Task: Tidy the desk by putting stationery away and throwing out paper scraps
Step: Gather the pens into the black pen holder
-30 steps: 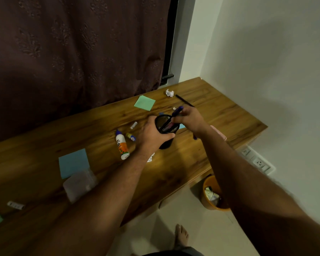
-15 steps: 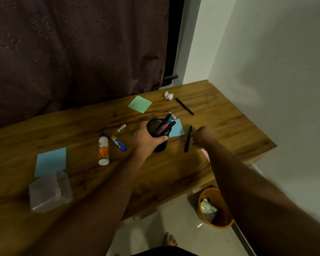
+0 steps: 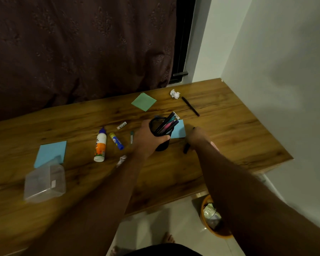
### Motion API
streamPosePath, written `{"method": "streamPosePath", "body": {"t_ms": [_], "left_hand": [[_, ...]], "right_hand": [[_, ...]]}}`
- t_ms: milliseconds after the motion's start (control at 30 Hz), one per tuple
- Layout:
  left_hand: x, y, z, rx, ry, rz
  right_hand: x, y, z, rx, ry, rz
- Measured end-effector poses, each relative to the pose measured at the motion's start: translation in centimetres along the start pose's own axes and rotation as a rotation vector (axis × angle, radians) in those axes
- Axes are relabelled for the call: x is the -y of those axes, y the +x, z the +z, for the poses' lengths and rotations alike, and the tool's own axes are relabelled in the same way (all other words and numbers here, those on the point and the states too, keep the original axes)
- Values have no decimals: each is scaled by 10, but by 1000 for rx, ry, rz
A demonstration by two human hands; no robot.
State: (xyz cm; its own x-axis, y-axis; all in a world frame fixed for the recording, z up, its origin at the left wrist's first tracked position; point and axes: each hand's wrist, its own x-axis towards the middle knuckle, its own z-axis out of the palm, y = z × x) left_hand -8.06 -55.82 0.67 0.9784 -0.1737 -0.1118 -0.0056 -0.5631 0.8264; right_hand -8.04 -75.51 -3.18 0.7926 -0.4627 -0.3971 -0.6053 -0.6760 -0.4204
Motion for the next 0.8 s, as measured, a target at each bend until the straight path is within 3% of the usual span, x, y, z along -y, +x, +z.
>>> {"method": "streamPosePath", "body": {"t_ms": [133, 267, 367, 600, 800], "left_hand": [[-2, 5, 1, 6, 51, 30], [-8, 9, 1, 36, 79, 46], [-12, 10, 1, 60, 84, 89], [-11, 22, -11, 129, 146, 168], [-10, 36, -22, 139, 174, 188]], "right_hand": [[9, 4, -53, -148, 79, -28], [39, -26, -126, -56, 192, -274], [68, -54, -147, 3, -73, -470], [114, -48, -81, 88, -824, -575], [118, -55, -60, -99, -779, -701]]}}
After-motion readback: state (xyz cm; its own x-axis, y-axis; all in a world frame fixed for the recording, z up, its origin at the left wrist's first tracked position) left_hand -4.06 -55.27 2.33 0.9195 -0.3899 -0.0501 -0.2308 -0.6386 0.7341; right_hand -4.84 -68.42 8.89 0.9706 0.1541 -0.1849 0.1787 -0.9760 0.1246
